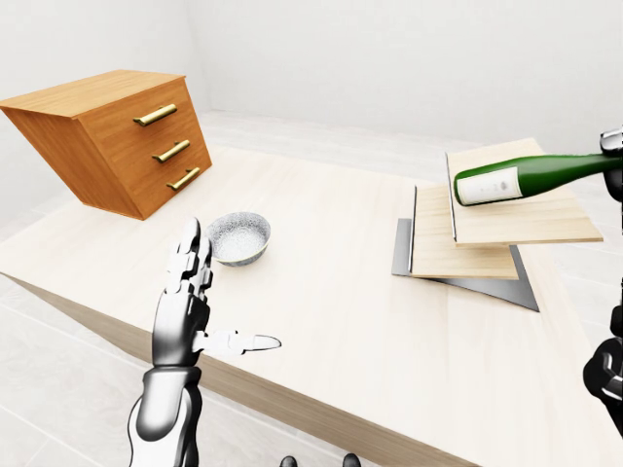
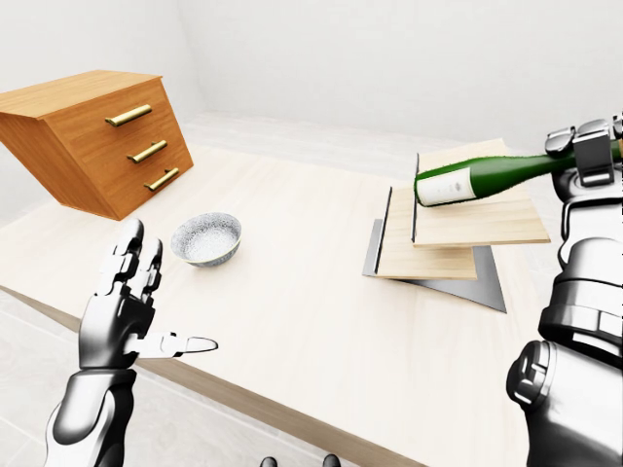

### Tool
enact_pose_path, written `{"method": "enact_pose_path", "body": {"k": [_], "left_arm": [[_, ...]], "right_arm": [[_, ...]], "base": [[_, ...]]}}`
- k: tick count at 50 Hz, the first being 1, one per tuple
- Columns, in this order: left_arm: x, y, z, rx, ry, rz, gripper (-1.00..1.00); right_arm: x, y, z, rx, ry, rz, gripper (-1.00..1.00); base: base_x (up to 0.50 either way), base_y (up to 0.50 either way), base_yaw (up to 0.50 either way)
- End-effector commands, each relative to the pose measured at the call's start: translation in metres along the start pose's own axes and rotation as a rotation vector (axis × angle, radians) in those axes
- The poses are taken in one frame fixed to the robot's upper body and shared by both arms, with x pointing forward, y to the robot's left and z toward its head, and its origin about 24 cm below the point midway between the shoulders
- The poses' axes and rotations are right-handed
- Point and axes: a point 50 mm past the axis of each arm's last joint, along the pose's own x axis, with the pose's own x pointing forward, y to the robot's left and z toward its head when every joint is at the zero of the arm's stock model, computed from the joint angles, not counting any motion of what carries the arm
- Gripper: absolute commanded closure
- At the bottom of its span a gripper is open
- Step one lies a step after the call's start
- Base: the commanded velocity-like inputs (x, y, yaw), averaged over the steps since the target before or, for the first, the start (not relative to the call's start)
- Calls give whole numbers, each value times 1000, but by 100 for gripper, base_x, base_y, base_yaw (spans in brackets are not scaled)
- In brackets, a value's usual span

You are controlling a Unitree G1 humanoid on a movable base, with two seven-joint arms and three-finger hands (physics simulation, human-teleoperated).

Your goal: Put the wine bottle on the wine rack.

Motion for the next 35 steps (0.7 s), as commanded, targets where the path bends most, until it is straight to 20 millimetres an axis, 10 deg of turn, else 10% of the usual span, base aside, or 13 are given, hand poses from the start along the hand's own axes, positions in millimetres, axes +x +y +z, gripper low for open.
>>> {"method": "enact_pose_path", "body": {"k": [1,35], "left_arm": [[1,0,-3,-1,11,-1,-100],[-2,-3,8,4,-28,-4,-100]], "right_arm": [[-5,-17,-31,-50,109,-45,100],[-6,-31,-25,-79,109,-134,100]], "base": [[0,0,0],[0,0,0]]}}
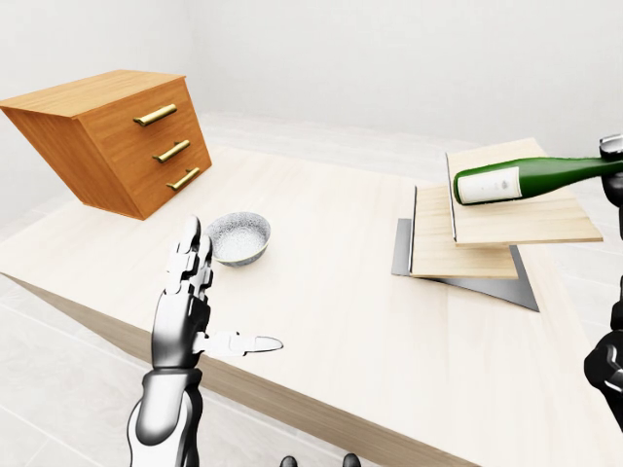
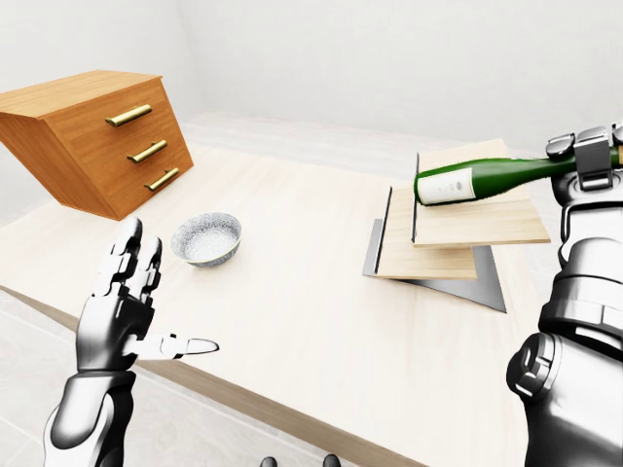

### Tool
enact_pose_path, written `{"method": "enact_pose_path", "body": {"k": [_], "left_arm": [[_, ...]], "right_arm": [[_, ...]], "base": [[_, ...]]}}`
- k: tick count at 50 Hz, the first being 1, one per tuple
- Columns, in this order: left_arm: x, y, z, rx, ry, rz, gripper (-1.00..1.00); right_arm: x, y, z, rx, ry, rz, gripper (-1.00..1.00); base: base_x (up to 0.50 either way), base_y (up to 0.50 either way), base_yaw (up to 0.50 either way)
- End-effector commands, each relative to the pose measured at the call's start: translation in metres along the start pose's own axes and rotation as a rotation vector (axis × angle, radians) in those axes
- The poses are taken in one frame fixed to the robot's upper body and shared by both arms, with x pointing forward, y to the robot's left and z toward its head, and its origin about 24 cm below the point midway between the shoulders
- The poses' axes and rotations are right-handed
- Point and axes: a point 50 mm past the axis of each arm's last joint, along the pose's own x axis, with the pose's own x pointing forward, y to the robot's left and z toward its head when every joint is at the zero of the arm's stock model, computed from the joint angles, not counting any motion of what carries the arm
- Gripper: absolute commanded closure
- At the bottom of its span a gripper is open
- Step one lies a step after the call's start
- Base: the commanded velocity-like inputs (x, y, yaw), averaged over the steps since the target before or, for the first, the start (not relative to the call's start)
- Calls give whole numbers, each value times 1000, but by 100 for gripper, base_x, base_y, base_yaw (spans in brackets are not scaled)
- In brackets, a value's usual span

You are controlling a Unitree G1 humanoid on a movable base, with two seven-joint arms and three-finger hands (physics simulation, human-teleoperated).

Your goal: Put the wine bottle on the wine rack.

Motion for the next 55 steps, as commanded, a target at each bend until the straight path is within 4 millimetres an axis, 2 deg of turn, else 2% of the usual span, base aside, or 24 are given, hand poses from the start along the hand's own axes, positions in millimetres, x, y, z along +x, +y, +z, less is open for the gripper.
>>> {"method": "enact_pose_path", "body": {"k": [1,3,5,7,8,9,10,11,15,20,23,27,43,55], "left_arm": [[0,-1,2,1,-10,-1,-100],[0,-1,2,0,-7,-1,-100],[0,-2,2,0,-8,-2,-100],[0,-2,3,0,-11,-3,-100],[0,-1,3,1,-12,-2,-100],[0,-1,3,1,-12,-2,-100],[0,-1,3,2,-13,-2,-100],[0,-1,3,2,-13,-2,-100],[0,-1,4,2,-17,-1,-100],[0,-1,3,1,-11,-2,-100],[0,-2,2,0,-9,-3,-100],[1,-2,0,0,-2,-4,-100],[1,-1,-4,-2,14,-6,-100],[0,-2,-8,-7,35,-9,-100]], "right_arm": [[-7,-21,-22,-107,90,-85,100],[-8,-21,-21,-108,88,-87,95],[-8,-22,-22,-117,88,-98,79],[-8,-22,-22,-119,89,-96,71],[-8,-21,-22,-125,89,-97,58],[-8,-21,-22,-125,89,-97,58],[-8,-21,-21,-126,87,-96,41],[-8,-21,-21,-125,87,-96,41],[-8,-19,-18,-126,74,-94,-12],[-8,-19,-15,-128,67,-95,-28],[-8,-20,-15,-135,67,-97,-81],[-8,-21,-14,-138,67,-97,-100],[-9,-24,-12,-137,64,-110,-100],[-7,-17,-9,-115,40,-146,-100]], "base": [[0,0,0],[0,0,0],[0,0,0],[0,0,0],[0,0,0],[0,0,0],[0,0,0],[0,0,0],[0,0,0],[0,0,0],[0,0,0],[0,0,0],[0,0,0],[0,0,0]]}}
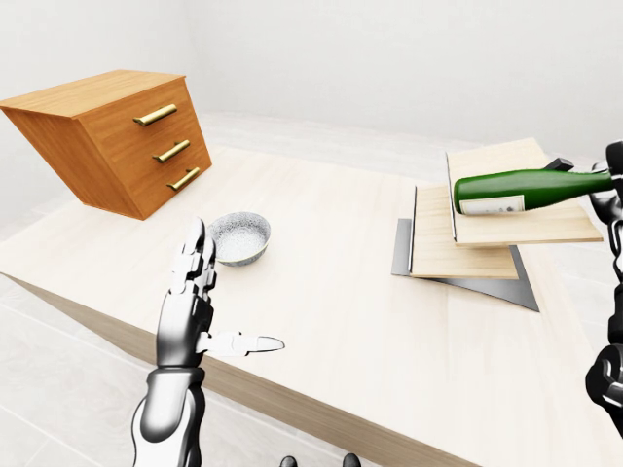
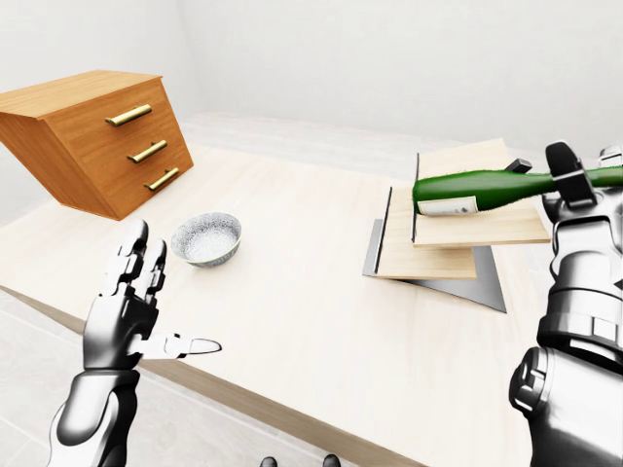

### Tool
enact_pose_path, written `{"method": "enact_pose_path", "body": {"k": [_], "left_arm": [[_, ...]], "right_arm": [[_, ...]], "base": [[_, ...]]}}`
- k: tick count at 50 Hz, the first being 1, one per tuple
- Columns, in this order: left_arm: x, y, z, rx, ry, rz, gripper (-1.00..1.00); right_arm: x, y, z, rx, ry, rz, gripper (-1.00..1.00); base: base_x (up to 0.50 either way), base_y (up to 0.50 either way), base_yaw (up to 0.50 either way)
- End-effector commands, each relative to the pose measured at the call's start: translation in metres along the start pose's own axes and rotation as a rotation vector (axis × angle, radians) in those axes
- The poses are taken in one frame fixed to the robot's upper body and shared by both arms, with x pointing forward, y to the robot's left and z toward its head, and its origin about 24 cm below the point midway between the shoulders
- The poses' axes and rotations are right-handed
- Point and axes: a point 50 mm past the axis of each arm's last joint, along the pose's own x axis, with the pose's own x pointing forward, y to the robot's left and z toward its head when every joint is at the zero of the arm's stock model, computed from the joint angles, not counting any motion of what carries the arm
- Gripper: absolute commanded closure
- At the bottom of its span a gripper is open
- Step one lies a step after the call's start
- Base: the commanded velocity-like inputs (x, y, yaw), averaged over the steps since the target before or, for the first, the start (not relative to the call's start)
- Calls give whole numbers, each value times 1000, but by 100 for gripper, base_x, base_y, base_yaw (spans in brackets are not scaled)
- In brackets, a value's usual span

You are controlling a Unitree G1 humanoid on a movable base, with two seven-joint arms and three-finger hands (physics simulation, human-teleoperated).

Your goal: Put the wine bottle on the wine rack.

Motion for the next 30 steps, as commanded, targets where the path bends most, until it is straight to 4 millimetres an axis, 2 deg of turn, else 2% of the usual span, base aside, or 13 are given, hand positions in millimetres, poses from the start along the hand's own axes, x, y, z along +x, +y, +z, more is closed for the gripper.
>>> {"method": "enact_pose_path", "body": {"k": [1,11,23,30], "left_arm": [[-1,0,-4,-4,16,-2,-100],[-2,1,-4,-4,21,2,-100],[-2,1,-3,-4,17,2,-100],[-2,0,-3,-4,18,3,-100]], "right_arm": [[0,3,1,16,-9,-30,-100],[0,-3,-8,5,20,-57,-100],[-2,-15,-23,-90,79,-89,-100],[-3,-23,-25,-108,92,-100,-100]], "base": [[0,0,0],[0,0,0],[0,0,0],[0,0,0]]}}
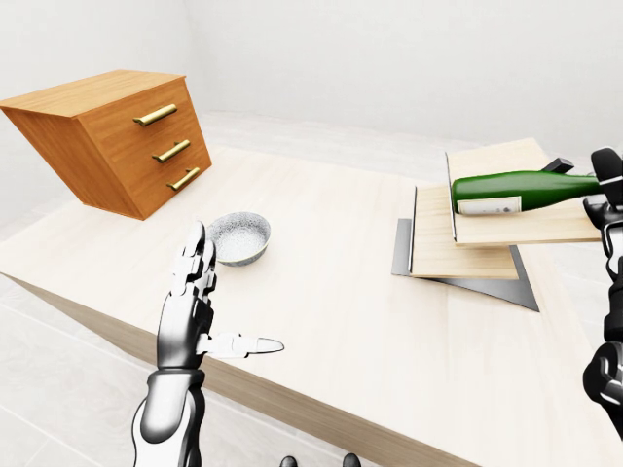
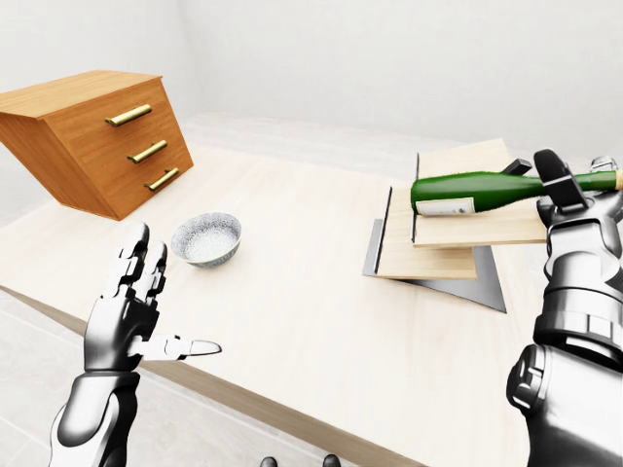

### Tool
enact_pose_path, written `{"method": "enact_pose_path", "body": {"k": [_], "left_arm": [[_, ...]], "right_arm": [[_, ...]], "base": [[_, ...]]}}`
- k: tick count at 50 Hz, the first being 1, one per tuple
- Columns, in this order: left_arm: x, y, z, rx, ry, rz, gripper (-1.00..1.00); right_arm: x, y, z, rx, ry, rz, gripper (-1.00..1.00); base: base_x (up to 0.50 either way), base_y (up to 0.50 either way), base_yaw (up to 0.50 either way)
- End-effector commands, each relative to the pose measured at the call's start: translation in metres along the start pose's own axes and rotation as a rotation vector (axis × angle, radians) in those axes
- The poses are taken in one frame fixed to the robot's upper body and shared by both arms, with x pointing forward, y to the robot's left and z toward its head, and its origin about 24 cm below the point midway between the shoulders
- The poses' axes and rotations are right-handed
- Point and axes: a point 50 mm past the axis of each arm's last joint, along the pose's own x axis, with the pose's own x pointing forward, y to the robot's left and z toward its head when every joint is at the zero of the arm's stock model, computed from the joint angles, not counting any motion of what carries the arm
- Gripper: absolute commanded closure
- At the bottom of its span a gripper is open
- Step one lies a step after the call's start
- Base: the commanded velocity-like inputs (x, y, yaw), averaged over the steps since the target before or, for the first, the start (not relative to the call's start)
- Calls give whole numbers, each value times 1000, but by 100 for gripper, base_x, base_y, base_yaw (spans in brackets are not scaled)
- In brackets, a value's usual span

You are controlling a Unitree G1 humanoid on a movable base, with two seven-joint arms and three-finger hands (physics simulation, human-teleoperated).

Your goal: Put the wine bottle on the wine rack.

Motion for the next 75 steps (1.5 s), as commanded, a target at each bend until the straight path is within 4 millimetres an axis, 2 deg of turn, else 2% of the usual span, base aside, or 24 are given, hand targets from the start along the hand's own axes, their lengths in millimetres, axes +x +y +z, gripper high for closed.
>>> {"method": "enact_pose_path", "body": {"k": [1,28,42,50,67,75], "left_arm": [[0,-1,0,-1,1,0,-100],[0,-1,-5,-3,21,-1,-100],[0,-2,-6,-7,25,-2,-100],[0,-2,-7,-7,32,-2,-100],[0,-2,-9,-9,36,-2,-100],[0,-1,-11,-11,48,-2,-100]], "right_arm": [[-2,-17,-18,-60,65,-46,-100],[-7,-37,-15,-105,69,-79,-100],[-14,-56,-10,-120,60,-101,-100],[-17,-66,-15,-128,81,-111,-100],[-19,-69,-10,-129,64,-107,-100],[-25,-66,7,-117,-10,-78,-100]], "base": [[0,0,0],[0,0,0],[0,0,0],[0,0,0],[0,0,0],[0,0,0]]}}
